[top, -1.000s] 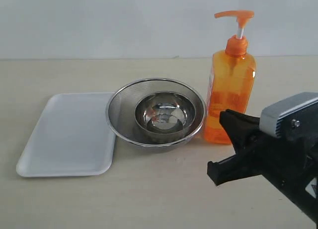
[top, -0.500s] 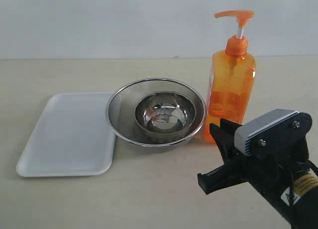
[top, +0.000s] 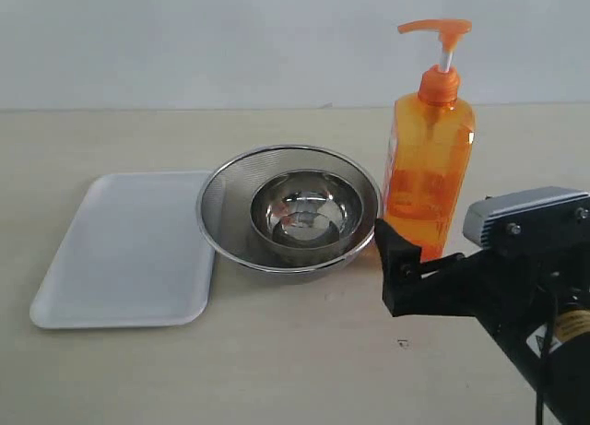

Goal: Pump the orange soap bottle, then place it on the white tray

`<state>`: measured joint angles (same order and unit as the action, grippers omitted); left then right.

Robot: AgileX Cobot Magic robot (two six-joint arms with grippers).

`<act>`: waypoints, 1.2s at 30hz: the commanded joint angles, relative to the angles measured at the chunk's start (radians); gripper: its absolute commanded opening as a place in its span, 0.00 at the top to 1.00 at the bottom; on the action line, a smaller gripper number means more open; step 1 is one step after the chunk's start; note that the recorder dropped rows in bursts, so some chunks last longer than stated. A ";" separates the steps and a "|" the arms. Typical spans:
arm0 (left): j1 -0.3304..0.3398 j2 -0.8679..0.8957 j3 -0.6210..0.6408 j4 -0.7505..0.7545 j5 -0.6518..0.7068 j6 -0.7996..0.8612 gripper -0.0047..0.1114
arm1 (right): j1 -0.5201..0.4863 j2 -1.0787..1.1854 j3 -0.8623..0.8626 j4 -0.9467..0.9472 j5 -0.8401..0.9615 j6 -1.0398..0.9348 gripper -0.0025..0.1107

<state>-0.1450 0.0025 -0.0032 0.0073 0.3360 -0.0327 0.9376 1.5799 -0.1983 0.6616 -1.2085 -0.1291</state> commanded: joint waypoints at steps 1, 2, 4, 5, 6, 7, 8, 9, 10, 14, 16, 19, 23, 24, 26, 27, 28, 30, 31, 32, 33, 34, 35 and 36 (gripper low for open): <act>0.001 -0.003 0.003 0.002 -0.006 -0.005 0.90 | 0.002 0.002 -0.041 0.046 -0.013 -0.014 0.06; 0.001 -0.003 0.003 0.002 -0.006 -0.005 0.90 | -0.001 0.002 -0.050 0.063 -0.013 -0.015 0.06; 0.001 -0.003 0.003 0.002 -0.006 -0.005 0.90 | -0.001 0.006 -0.065 0.076 -0.013 -0.031 0.06; 0.001 -0.003 0.003 0.002 -0.006 -0.005 0.90 | -0.001 0.011 -0.076 0.088 -0.013 -0.046 0.06; 0.001 -0.003 0.003 0.002 -0.006 -0.005 0.90 | -0.001 0.021 -0.085 0.096 -0.013 -0.061 0.06; 0.001 -0.003 0.003 0.002 -0.006 -0.005 0.90 | -0.001 0.031 -0.094 0.100 -0.013 -0.076 0.06; 0.001 -0.003 0.003 0.002 -0.006 -0.005 0.90 | -0.001 0.040 -0.105 0.102 -0.013 -0.080 0.06; 0.001 -0.003 0.003 0.002 -0.006 -0.005 0.90 | -0.001 0.049 -0.115 0.102 -0.013 -0.083 0.06; 0.001 -0.003 0.003 0.002 -0.006 -0.005 0.90 | -0.002 0.057 -0.124 0.105 -0.013 -0.087 0.06; 0.001 -0.003 0.003 0.002 -0.006 -0.005 0.90 | -0.063 0.082 -0.135 0.105 -0.013 -0.049 0.06; 0.001 -0.003 0.003 0.002 -0.006 -0.005 0.90 | -0.099 0.097 -0.135 0.094 -0.013 -0.012 0.06; 0.001 -0.003 0.003 0.002 -0.006 -0.005 0.90 | -0.133 0.103 -0.140 0.027 -0.013 0.006 0.06; 0.001 -0.003 0.003 0.002 -0.006 -0.005 0.90 | -0.141 0.108 -0.165 0.008 -0.013 0.005 0.06; 0.001 -0.003 0.003 0.002 -0.006 -0.005 0.90 | -0.141 0.108 -0.173 0.010 -0.013 0.000 0.06; 0.001 -0.003 0.003 0.002 -0.006 -0.005 0.90 | -0.141 0.108 -0.186 0.016 -0.013 -0.025 0.06; 0.001 -0.003 0.003 0.002 -0.006 -0.005 0.90 | -0.141 0.108 -0.191 0.020 -0.013 -0.030 0.06; 0.001 -0.003 0.003 0.002 -0.006 -0.005 0.90 | -0.141 0.108 -0.196 0.020 -0.013 -0.030 0.06; 0.001 -0.003 0.003 0.002 -0.006 -0.005 0.90 | -0.141 0.108 -0.203 0.023 -0.013 -0.030 0.06; 0.001 -0.003 0.003 0.002 -0.006 -0.005 0.90 | -0.146 0.108 -0.207 0.023 -0.013 -0.030 0.06; 0.001 -0.003 0.003 0.002 -0.006 -0.005 0.90 | -0.152 0.108 -0.212 0.016 -0.013 -0.030 0.06; 0.001 -0.003 0.003 0.002 -0.006 -0.005 0.90 | -0.162 0.116 -0.214 0.009 -0.013 -0.028 0.06; 0.001 -0.003 0.003 0.002 -0.006 -0.005 0.90 | -0.167 0.120 -0.219 0.006 -0.013 -0.021 0.06; 0.001 -0.003 0.003 0.002 -0.006 -0.005 0.90 | -0.173 0.132 -0.222 0.004 -0.013 -0.018 0.06; 0.001 -0.003 0.003 0.002 -0.006 -0.005 0.90 | -0.176 0.143 -0.230 0.004 -0.013 -0.018 0.06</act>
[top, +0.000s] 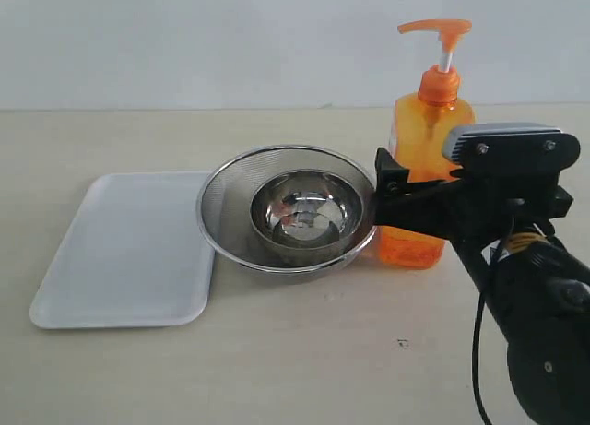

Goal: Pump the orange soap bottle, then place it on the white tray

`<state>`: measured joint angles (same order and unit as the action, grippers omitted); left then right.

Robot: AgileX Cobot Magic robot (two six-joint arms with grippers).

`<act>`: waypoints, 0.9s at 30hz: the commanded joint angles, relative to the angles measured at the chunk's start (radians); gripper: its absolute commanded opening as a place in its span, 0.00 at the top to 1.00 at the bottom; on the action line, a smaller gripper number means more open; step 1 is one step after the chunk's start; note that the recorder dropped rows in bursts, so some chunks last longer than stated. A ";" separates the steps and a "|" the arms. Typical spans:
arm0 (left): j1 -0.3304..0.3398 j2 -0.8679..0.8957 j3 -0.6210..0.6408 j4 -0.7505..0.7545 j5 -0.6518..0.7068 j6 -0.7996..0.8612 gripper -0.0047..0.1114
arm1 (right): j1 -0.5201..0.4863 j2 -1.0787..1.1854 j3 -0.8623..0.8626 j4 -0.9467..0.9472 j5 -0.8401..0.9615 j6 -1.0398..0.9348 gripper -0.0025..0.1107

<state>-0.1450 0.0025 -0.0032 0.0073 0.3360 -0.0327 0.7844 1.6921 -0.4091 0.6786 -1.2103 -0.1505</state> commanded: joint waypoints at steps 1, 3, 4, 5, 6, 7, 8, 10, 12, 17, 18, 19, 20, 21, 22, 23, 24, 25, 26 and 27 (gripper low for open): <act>0.001 -0.003 0.003 0.002 -0.006 -0.005 0.90 | -0.027 0.043 -0.024 -0.016 -0.011 0.003 0.06; 0.001 -0.003 0.003 0.002 -0.006 -0.005 0.90 | -0.027 0.068 -0.046 -0.024 -0.011 -0.011 0.06; 0.001 -0.003 0.003 0.002 -0.006 -0.005 0.90 | -0.027 0.082 -0.057 -0.024 -0.011 -0.015 0.06; 0.001 -0.003 0.003 0.002 -0.006 -0.005 0.90 | -0.027 0.091 -0.068 -0.026 -0.011 -0.015 0.06; 0.001 -0.003 0.003 0.002 -0.006 -0.005 0.90 | -0.029 0.103 -0.078 -0.024 -0.011 -0.022 0.06; 0.001 -0.003 0.003 0.002 -0.006 -0.005 0.90 | -0.034 0.115 -0.088 -0.024 -0.011 -0.030 0.06; 0.001 -0.003 0.003 0.002 -0.006 -0.005 0.90 | -0.037 0.124 -0.096 -0.026 -0.011 -0.036 0.06; 0.001 -0.003 0.003 0.002 -0.006 -0.005 0.90 | -0.047 0.146 -0.112 -0.030 -0.011 -0.045 0.06; 0.001 -0.003 0.003 0.002 -0.006 -0.005 0.90 | -0.059 0.159 -0.125 -0.037 -0.011 -0.048 0.06; 0.001 -0.003 0.003 0.002 -0.006 -0.005 0.90 | -0.099 0.168 -0.133 -0.065 -0.011 -0.046 0.06; 0.001 -0.003 0.003 0.002 -0.006 -0.005 0.90 | -0.106 0.168 -0.133 -0.078 -0.011 -0.046 0.06; 0.001 -0.003 0.003 0.002 -0.006 -0.005 0.90 | -0.117 0.168 -0.133 -0.085 -0.011 -0.046 0.06; 0.001 -0.003 0.003 0.002 -0.006 -0.005 0.90 | -0.122 0.168 -0.133 -0.092 -0.011 -0.046 0.06; 0.001 -0.003 0.003 0.002 -0.006 -0.005 0.90 | -0.128 0.168 -0.133 -0.100 -0.011 -0.044 0.06; 0.001 -0.003 0.003 0.002 -0.006 -0.005 0.90 | -0.127 0.168 -0.133 -0.100 -0.011 -0.041 0.06; 0.001 -0.003 0.003 0.002 -0.006 -0.005 0.90 | -0.127 0.168 -0.133 -0.100 -0.011 -0.041 0.06; 0.001 -0.003 0.003 0.002 -0.006 -0.005 0.90 | -0.127 0.168 -0.133 -0.100 -0.011 -0.041 0.06; 0.001 -0.003 0.003 0.002 -0.006 -0.005 0.90 | -0.127 0.168 -0.137 -0.098 -0.011 -0.042 0.06; 0.001 -0.003 0.003 0.002 -0.006 -0.005 0.90 | -0.127 0.168 -0.137 -0.095 -0.011 -0.042 0.06; 0.001 -0.003 0.003 0.002 -0.006 -0.005 0.90 | -0.127 0.168 -0.137 -0.095 -0.011 -0.042 0.06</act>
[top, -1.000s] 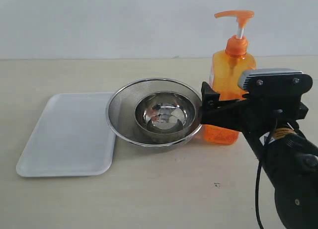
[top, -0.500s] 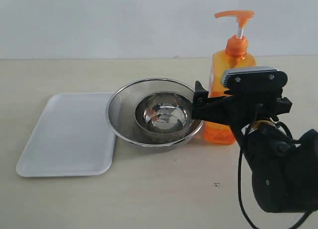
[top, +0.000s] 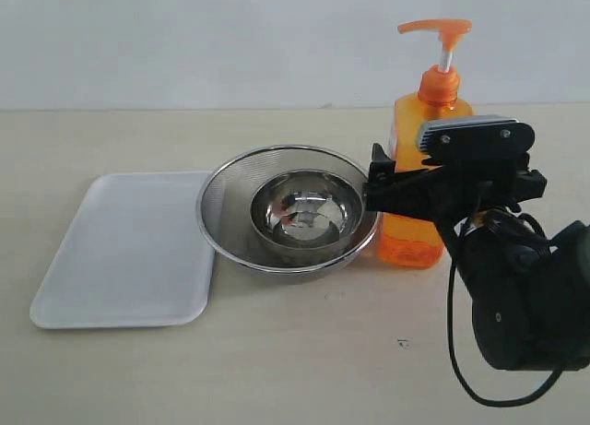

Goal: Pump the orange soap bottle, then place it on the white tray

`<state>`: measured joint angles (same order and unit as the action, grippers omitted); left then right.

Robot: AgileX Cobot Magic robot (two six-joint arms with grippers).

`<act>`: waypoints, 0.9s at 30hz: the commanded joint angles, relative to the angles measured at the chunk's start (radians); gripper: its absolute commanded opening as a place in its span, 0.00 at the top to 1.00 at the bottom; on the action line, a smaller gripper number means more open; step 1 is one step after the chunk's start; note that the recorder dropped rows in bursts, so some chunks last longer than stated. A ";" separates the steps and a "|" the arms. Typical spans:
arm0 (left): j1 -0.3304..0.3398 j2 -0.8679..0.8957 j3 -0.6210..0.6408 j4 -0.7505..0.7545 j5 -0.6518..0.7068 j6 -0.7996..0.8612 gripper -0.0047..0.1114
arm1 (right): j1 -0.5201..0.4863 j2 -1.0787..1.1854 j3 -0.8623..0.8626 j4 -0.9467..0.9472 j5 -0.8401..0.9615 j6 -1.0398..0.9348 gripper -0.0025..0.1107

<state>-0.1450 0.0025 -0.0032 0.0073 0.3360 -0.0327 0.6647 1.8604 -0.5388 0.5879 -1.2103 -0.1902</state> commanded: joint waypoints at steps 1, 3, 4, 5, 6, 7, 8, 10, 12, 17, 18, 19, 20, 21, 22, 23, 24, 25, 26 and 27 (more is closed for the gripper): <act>0.001 -0.003 0.003 0.002 -0.006 -0.005 0.90 | -0.008 0.000 -0.008 -0.004 -0.011 -0.002 0.06; 0.001 -0.003 0.003 0.002 -0.006 -0.005 0.90 | -0.008 0.000 -0.008 0.000 -0.011 -0.002 0.08; 0.001 -0.003 0.003 0.002 -0.006 -0.005 0.90 | -0.008 0.000 -0.008 0.003 -0.011 -0.010 0.11; 0.001 -0.003 0.003 0.002 -0.006 -0.005 0.90 | -0.008 0.000 -0.008 0.007 -0.011 -0.019 0.18; 0.001 -0.003 0.003 0.002 -0.006 -0.005 0.90 | -0.008 0.000 -0.008 0.007 -0.011 -0.021 0.25; 0.001 -0.003 0.003 0.002 -0.006 -0.005 0.90 | -0.008 0.001 -0.008 0.007 -0.011 -0.021 0.48; 0.001 -0.003 0.003 0.002 -0.006 -0.005 0.90 | -0.008 0.001 -0.008 -0.001 -0.011 -0.021 0.60; 0.001 -0.003 0.003 0.002 -0.006 -0.005 0.90 | -0.008 0.001 -0.008 -0.017 -0.011 -0.021 0.94; 0.001 -0.003 0.003 0.002 -0.006 -0.005 0.90 | -0.008 0.001 -0.008 -0.017 -0.011 -0.043 0.98; 0.001 -0.003 0.003 0.002 -0.006 -0.005 0.90 | -0.008 -0.002 -0.008 0.006 -0.011 -0.275 0.98; 0.001 -0.003 0.003 0.002 -0.006 -0.005 0.90 | -0.008 -0.002 -0.008 0.008 -0.011 -0.305 0.98; 0.001 -0.003 0.003 0.002 -0.006 -0.005 0.90 | -0.008 -0.002 -0.008 0.010 -0.011 -0.321 0.98; 0.001 -0.003 0.003 0.002 -0.006 -0.005 0.90 | -0.008 -0.002 -0.008 0.016 -0.011 -0.332 0.98; 0.001 -0.003 0.003 0.002 -0.006 -0.005 0.90 | -0.008 -0.002 -0.008 0.016 -0.011 -0.352 0.98; 0.001 -0.003 0.003 0.002 -0.006 -0.005 0.90 | -0.008 -0.002 -0.008 0.016 -0.011 -0.388 0.98; 0.001 -0.003 0.003 0.002 -0.006 -0.005 0.90 | -0.008 -0.002 -0.008 0.016 -0.011 -0.408 0.98; 0.001 -0.003 0.003 0.002 -0.006 -0.005 0.90 | -0.008 -0.002 -0.008 0.016 -0.011 -0.423 0.98; 0.001 -0.003 0.003 0.002 -0.006 -0.005 0.90 | -0.008 -0.002 -0.008 0.016 -0.011 -0.435 0.98; 0.001 -0.003 0.003 0.002 -0.006 -0.005 0.90 | -0.006 -0.002 -0.008 0.027 -0.011 -0.446 0.98; 0.001 -0.003 0.003 0.002 -0.006 -0.005 0.90 | -0.006 -0.002 -0.008 0.029 -0.011 -0.446 0.98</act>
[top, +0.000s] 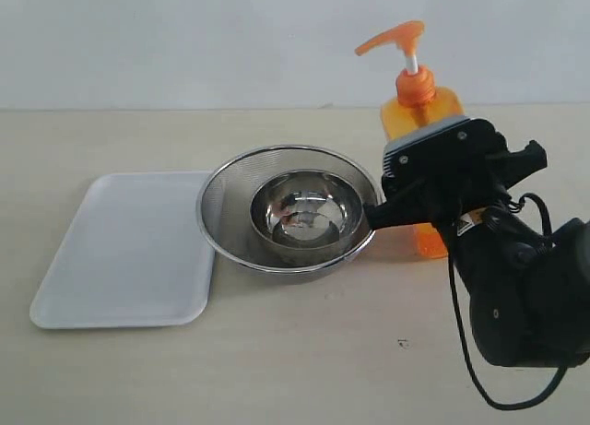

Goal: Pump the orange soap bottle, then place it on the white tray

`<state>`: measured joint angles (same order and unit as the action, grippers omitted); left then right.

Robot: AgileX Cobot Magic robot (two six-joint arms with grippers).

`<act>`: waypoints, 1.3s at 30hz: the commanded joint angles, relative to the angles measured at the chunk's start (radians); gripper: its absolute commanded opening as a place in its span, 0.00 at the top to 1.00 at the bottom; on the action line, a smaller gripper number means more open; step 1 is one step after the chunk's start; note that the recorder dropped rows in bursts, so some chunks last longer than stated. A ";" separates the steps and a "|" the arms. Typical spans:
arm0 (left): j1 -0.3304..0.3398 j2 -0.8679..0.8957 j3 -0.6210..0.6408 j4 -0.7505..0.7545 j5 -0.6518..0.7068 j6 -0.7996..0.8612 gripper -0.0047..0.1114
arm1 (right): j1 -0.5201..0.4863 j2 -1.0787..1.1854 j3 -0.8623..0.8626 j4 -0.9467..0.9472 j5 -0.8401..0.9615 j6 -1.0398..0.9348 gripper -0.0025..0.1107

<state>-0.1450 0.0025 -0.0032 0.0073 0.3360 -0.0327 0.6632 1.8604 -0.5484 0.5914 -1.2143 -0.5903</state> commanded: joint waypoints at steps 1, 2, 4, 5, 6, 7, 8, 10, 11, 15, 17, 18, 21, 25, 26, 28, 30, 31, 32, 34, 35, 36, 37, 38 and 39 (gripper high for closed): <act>0.001 -0.003 0.003 0.002 -0.006 -0.005 0.90 | -0.004 -0.002 0.002 0.026 -0.007 -0.046 0.98; 0.001 -0.003 0.003 0.002 -0.006 -0.005 0.90 | -0.004 -0.002 0.002 0.026 -0.007 -0.046 0.98; 0.001 -0.003 0.003 0.002 -0.006 -0.005 0.90 | -0.004 -0.002 0.002 0.026 -0.007 -0.060 0.98; 0.001 -0.003 0.003 0.002 -0.006 -0.005 0.90 | -0.004 -0.002 0.002 0.026 -0.007 -0.069 0.98; 0.001 -0.003 0.003 0.002 -0.006 -0.005 0.90 | -0.004 -0.002 0.002 0.026 -0.007 -0.069 0.98; 0.001 -0.003 0.003 0.002 -0.006 -0.005 0.90 | -0.004 -0.002 0.002 0.026 -0.007 -0.069 0.98; 0.001 -0.003 0.003 0.002 -0.006 -0.005 0.90 | -0.004 -0.002 0.008 0.017 -0.007 -0.062 0.98; 0.001 -0.003 0.003 0.002 -0.006 -0.005 0.90 | -0.004 -0.002 0.012 0.009 -0.007 -0.060 0.98; 0.001 -0.003 0.003 0.002 -0.006 -0.005 0.90 | -0.004 -0.002 0.012 0.009 -0.007 -0.058 0.98; 0.001 -0.003 0.003 0.002 -0.006 -0.005 0.90 | -0.004 -0.002 0.012 0.007 -0.007 -0.038 0.98; 0.001 -0.003 0.003 0.041 -0.006 0.023 0.90 | -0.004 -0.002 0.012 0.007 -0.007 -0.033 0.98; 0.001 -0.003 0.003 0.046 -0.006 0.033 0.90 | -0.004 -0.002 0.012 0.007 -0.007 -0.026 0.98; 0.001 -0.003 0.003 0.046 -0.006 0.041 0.90 | -0.004 -0.002 0.012 0.007 -0.007 -0.021 0.98; 0.001 -0.003 0.003 0.046 -0.006 0.041 0.90 | -0.004 -0.002 0.012 0.007 -0.007 -0.021 0.98; 0.001 -0.003 0.003 0.046 -0.006 0.041 0.90 | -0.004 -0.002 0.012 0.007 -0.007 -0.021 0.98; 0.001 -0.003 0.003 0.088 -0.006 0.064 0.90 | -0.004 -0.002 0.012 0.007 -0.007 -0.014 0.98; 0.001 -0.003 0.003 0.098 -0.012 0.066 0.90 | -0.004 -0.002 0.012 0.007 -0.007 -0.006 0.98; 0.001 -0.003 0.003 0.076 -0.041 0.053 0.90 | -0.004 -0.002 0.012 0.007 -0.007 -0.006 0.98; 0.001 -0.003 0.003 0.013 -0.080 0.033 0.90 | -0.004 -0.002 0.012 0.007 -0.007 0.001 0.98; 0.001 -0.003 0.003 -0.136 -0.151 -0.013 0.90 | -0.004 -0.002 0.012 0.005 -0.007 0.006 0.98; 0.001 -0.003 0.003 -0.225 -0.201 -0.022 0.90 | -0.004 -0.002 0.012 0.005 -0.007 0.006 0.98; 0.001 -0.003 0.003 -0.273 -0.236 -0.022 0.90 | -0.004 -0.002 0.012 0.005 -0.007 0.006 0.98; 0.001 -0.003 0.003 -0.316 -0.268 -0.022 0.90 | -0.004 -0.002 0.012 0.005 -0.007 0.006 0.98; 0.001 -0.003 0.003 -0.378 -0.301 -0.025 0.90 | -0.004 -0.002 0.012 0.005 -0.007 0.007 0.98; 0.001 -0.003 0.003 -0.424 -0.311 -0.033 0.90 | -0.004 -0.002 0.012 0.005 -0.007 0.009 0.98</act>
<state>-0.1450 0.0025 -0.0032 -0.2647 0.1064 -0.0405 0.6632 1.8604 -0.5406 0.6018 -1.2221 -0.5915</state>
